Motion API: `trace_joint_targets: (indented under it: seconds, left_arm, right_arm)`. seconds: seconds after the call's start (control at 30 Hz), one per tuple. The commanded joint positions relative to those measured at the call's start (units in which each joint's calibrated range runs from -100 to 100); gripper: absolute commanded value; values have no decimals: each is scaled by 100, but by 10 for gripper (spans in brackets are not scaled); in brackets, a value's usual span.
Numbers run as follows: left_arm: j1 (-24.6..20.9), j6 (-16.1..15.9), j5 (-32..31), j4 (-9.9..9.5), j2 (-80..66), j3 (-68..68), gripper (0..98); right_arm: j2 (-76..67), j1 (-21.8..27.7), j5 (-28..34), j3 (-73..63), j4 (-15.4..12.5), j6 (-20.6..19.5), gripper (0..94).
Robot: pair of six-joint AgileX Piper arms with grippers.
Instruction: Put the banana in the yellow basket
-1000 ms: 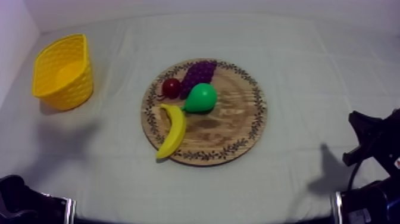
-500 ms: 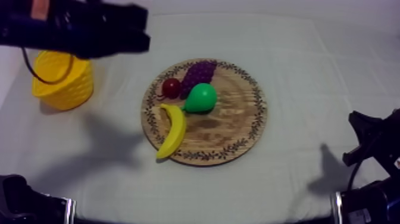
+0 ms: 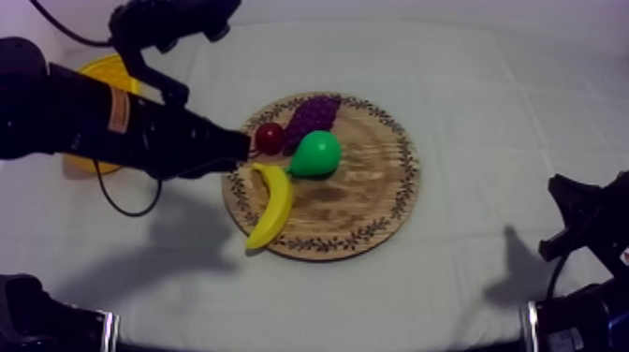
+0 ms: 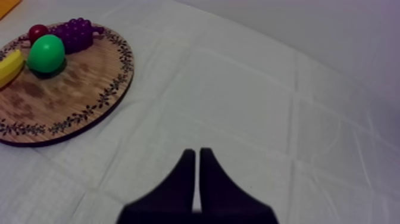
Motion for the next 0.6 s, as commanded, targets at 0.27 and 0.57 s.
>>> trace_joint_targets:
  seconds: [0.27,0.57]
  left_arm:
    - [-2,220,-10,32,84,177,211]
    - [-34,271,-12,-84,112,244,685]
  right_arm:
    - [-4,-1,5,-3,-2,0,5]
    - [-4,-1,5,-3,-2,0,5]
